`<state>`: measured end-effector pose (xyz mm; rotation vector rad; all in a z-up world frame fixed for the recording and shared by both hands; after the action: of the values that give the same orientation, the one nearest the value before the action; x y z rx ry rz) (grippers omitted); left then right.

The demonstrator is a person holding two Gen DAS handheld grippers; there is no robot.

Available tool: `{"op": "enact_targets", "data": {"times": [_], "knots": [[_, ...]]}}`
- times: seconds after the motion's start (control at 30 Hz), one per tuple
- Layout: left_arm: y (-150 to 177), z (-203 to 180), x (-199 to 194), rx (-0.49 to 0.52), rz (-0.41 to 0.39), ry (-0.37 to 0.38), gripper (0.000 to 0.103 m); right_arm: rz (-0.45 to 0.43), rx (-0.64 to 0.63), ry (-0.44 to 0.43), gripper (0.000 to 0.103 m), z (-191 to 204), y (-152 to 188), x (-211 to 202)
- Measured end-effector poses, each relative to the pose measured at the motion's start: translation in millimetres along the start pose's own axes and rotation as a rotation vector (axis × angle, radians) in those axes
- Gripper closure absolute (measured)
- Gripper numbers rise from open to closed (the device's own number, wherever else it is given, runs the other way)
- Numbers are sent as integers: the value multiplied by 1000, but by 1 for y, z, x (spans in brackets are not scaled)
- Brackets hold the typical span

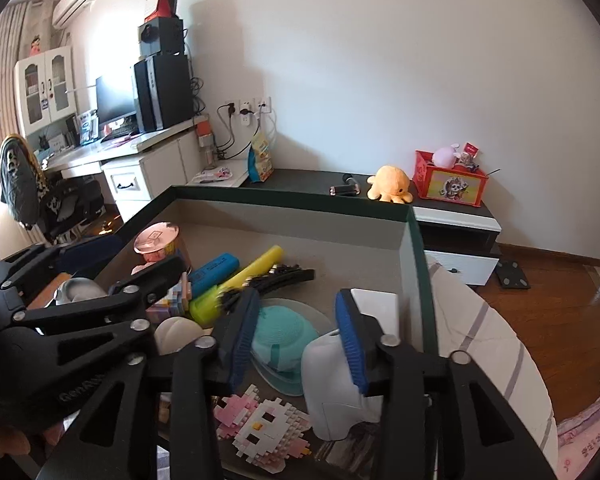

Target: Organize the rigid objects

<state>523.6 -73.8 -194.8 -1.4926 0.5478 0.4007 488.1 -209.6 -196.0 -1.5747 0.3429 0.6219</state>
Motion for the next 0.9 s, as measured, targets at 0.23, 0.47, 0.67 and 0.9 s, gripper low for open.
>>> {"op": "enact_targets", "data": {"times": [0.23, 0.47, 0.67, 0.9], "knots": [[-3, 13, -9, -19, -43, -48, 8, -66, 13, 60, 19, -9, -4, -13], [1, 25, -23, -34, -58, -42, 0, -73, -3, 92, 0, -9, -6, -18], [7, 31, -53, -42, -66, -52, 0, -90, -19, 113, 0, -4, -9, -39], [18, 30, -89, -66, -62, -9, 0, -85, -5, 120, 0, 3, 3, -78]]}}
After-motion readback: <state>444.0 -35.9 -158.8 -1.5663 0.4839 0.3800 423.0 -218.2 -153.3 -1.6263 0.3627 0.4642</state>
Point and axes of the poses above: each gripper's, at about its wrist camera, not at the fingertips, and x roughly the way its jaws point, z to its left, y to its underside, the point moved 5 cm from there along x, roughly the way its jaws point, and after that the axes turned 3 degrees about -x, right-handed, at the moved point
